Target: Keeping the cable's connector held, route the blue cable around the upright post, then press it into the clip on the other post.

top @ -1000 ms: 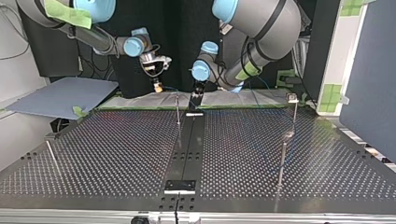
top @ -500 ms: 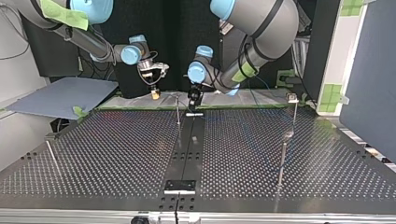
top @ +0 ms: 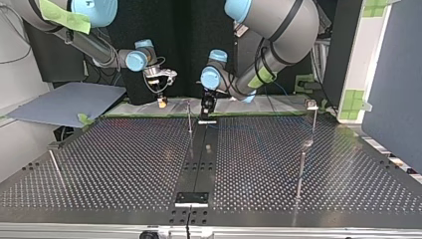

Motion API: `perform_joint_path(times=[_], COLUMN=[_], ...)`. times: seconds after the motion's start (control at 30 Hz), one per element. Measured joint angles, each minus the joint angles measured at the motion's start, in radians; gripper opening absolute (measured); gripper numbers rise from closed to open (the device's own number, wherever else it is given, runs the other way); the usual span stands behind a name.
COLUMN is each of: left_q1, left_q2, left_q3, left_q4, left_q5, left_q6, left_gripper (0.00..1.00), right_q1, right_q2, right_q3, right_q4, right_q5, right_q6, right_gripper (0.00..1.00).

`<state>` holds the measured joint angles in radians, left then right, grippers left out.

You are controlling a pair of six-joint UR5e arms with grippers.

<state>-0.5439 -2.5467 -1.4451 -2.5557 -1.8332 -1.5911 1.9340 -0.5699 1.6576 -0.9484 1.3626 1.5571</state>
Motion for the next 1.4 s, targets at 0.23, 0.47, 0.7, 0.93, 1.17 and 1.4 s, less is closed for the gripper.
perform_joint_path(times=[0.23,0.47,0.7,0.93,1.17,1.4], left_q1=[-0.003,-0.009,-0.023,-0.036,-0.054,-0.056], left_q2=[0.005,0.027,0.031,0.031,0.032,0.032], left_q3=[0.000,0.000,0.000,-0.001,-0.001,0.000], left_q4=[-0.003,-0.037,-0.101,-0.159,-0.164,-0.167], left_q5=[0.018,0.009,0.048,0.073,0.120,0.125], left_q6=[0.044,0.097,0.128,0.125,0.101,0.090], left_gripper=[0.77,1.00,1.00,1.00,1.00,1.00], right_q1=[0.000,0.000,0.000,0.000,0.000,0.000], right_q2=[0.000,0.000,0.001,0.000,0.000,0.001], right_q3=[0.000,0.000,0.000,0.000,0.000,0.000], right_q4=[0.000,0.002,0.004,0.004,0.004,0.005], right_q5=[0.000,0.000,0.000,0.000,0.000,0.000], right_q6=[0.000,0.000,0.000,0.000,0.001,0.001], right_gripper=[0.00,0.00,0.00,0.00,0.00,0.00])
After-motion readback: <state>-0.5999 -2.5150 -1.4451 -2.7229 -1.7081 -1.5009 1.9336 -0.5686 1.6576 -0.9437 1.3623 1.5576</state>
